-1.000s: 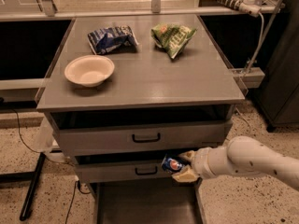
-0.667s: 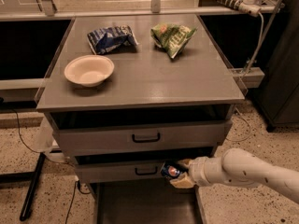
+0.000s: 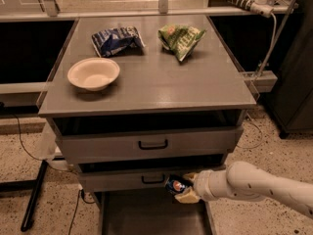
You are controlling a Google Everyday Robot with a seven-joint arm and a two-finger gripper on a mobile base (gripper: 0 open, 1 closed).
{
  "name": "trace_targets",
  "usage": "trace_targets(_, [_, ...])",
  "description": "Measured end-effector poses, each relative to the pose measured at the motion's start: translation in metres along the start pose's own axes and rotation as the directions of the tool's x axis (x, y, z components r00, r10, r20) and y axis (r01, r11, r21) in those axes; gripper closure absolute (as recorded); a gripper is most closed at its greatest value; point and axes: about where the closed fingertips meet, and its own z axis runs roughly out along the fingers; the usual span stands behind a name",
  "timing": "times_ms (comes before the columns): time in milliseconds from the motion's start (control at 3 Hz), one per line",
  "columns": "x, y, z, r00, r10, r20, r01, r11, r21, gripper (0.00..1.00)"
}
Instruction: Place pepsi can into bottom drawer
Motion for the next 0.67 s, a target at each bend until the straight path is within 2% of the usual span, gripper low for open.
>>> trace_targets(333, [0.031,0.018,0.044,1.0,0.009,-0.001,-0.01,0.9996,-0.028,1.0])
trace_targets(667, [0.067,0.026,0.089,0.999,0.006,0.048,-0.005,0.9997,-0.023,1.0])
